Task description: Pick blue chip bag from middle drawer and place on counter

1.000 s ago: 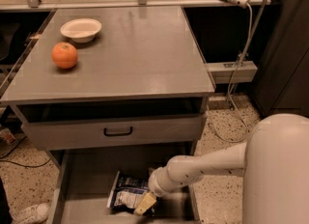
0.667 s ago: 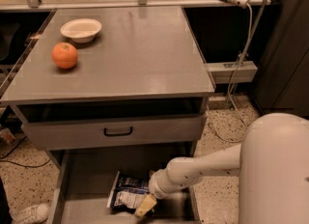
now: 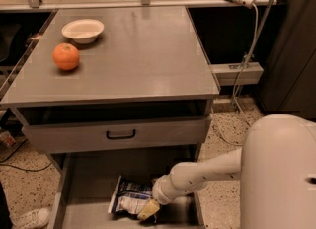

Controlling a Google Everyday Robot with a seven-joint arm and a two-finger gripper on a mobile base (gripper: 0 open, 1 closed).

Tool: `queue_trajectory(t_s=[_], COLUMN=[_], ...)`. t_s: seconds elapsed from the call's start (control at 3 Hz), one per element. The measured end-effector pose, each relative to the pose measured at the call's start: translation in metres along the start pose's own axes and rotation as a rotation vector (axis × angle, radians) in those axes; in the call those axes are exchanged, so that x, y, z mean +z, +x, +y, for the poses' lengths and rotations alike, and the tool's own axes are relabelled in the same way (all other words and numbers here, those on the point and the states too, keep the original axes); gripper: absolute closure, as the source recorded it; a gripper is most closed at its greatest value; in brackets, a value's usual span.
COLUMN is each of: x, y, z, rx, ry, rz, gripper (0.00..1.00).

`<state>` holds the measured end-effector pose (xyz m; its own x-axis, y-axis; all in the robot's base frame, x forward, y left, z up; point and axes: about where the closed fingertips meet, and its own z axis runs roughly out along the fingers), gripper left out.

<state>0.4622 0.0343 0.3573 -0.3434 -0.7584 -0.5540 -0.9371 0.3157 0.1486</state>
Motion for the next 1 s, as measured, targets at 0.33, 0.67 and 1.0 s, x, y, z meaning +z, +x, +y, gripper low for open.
queue_trajectory(t_s=[0.33,0.67,1.0], x=[0.0000,0.0001,0.0001], y=[0.0000,0.0000,0.0000], z=[0.0000,0.0001,0.0001], rx=[0.000,0.000,0.000], ry=[0.000,0.000,0.000], rz=[0.000,0.000,0.000], gripper=[0.42,0.66,0.89])
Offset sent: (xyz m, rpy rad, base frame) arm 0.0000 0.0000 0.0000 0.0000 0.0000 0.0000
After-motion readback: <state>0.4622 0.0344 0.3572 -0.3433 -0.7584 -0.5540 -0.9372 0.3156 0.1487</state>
